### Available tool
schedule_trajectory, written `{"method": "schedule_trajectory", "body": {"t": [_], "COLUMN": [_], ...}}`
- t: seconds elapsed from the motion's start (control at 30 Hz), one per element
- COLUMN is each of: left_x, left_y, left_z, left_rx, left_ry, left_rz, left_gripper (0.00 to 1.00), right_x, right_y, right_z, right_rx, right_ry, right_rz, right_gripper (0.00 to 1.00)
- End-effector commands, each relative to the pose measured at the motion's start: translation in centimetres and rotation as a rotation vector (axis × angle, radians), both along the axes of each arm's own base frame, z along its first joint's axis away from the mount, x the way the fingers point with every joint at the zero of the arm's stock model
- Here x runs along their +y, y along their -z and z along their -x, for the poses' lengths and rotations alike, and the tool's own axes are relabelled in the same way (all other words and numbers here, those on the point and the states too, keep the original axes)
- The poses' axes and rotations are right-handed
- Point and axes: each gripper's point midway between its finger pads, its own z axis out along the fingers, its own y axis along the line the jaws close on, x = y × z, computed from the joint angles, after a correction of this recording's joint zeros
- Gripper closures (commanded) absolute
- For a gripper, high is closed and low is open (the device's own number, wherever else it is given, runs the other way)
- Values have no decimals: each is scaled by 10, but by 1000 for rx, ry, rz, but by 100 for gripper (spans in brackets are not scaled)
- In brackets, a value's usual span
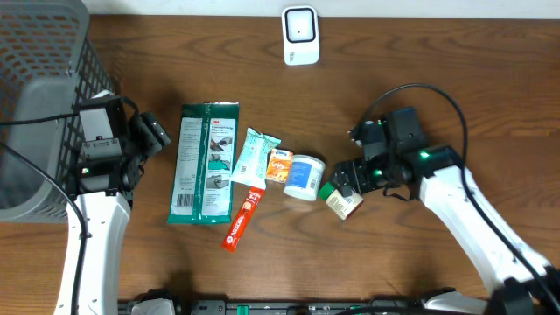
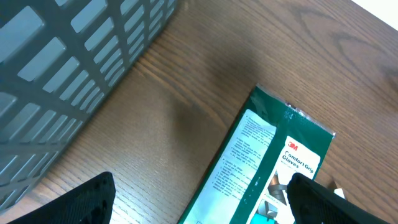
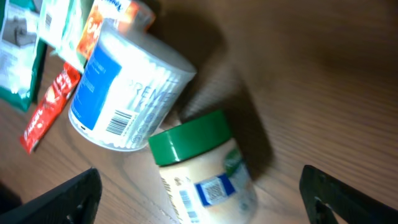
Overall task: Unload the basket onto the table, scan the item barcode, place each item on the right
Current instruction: 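Close the right gripper on the jar and pull it right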
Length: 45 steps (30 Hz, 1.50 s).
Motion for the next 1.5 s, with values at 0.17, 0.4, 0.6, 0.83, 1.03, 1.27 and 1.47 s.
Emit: {"method": "schedule_trajectory", "body": {"t": [0.17, 0.4, 0.6, 0.83, 1.03, 1.27, 1.47], "left_x": [4, 4, 4, 4, 4, 4, 4], "left_y": [-14, -14, -14, -14, -14, -14, -14], "left_z": [-3, -3, -3, -3, -3, -3, -3], "left_rx": [-35, -35, -35, -35, -35, -35, -35], "left_ry": [-16, -16, -16, -16, -16, -16, -16], "left_rz": [-10, -10, -10, -10, -10, -10, -10], "left_gripper": [12, 12, 12, 12, 12, 12, 12], "right_x": [17, 24, 17, -1, -22, -45, -44], "right_y": [53, 61, 27, -17, -25, -12, -7], "right_z": [7, -5, -17, -22, -27, -28, -29], "right_rx": [110, 49, 18, -56, -105, -98, -94], "right_ry": [-143, -203, -174, -132, -63, 23, 71], "right_rz": [55, 65, 71, 133, 239, 348, 330], "right_gripper": [8, 26, 42, 57, 60, 60, 4]}}
